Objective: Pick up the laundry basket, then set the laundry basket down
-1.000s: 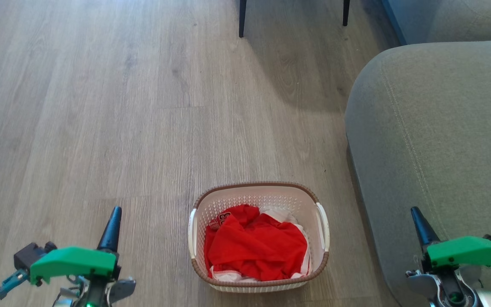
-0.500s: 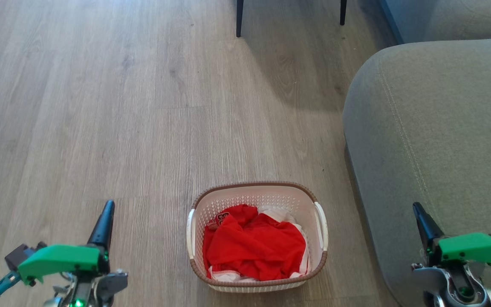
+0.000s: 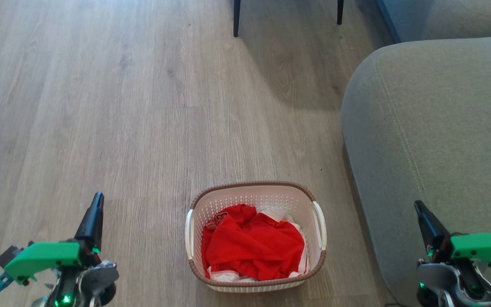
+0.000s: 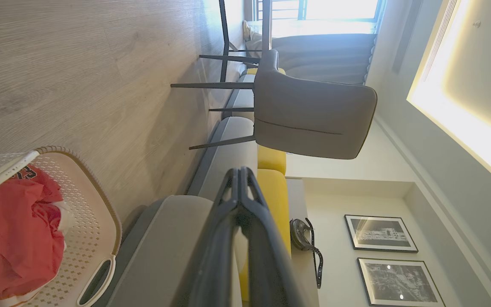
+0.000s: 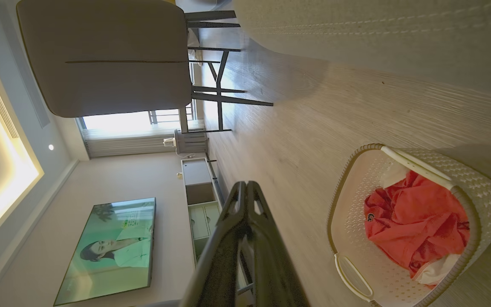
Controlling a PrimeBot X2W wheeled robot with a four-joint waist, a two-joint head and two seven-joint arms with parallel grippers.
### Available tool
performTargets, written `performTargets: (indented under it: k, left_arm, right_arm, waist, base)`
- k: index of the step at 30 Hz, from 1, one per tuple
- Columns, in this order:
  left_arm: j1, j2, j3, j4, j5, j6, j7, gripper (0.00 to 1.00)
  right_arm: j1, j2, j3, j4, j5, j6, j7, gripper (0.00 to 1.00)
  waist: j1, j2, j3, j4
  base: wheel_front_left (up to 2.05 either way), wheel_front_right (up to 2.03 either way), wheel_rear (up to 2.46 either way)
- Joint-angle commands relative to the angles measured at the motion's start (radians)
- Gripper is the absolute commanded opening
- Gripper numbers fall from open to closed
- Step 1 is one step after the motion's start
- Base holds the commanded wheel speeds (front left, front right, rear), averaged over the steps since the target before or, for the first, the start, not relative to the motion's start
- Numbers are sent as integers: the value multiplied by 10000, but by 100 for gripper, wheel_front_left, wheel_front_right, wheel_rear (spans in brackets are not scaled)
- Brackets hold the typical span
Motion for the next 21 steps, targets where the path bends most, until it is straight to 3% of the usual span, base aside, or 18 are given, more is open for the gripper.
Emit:
performTargets:
  k: [1, 21]
  left_arm:
    - [-582, 110, 389, -324, -204, -69, 89, 0]
    - [-588, 63, 456, -321, -148, -69, 142, 0]
  right_arm:
    - [-594, -137, 125, -317, 213, 69, 84, 0]
    - [-599, -91, 61, -312, 159, 69, 136, 0]
  waist:
    - [0, 0, 0, -3]
    - [0, 0, 0, -3]
  base:
    - [0, 0, 0]
    - [0, 0, 0]
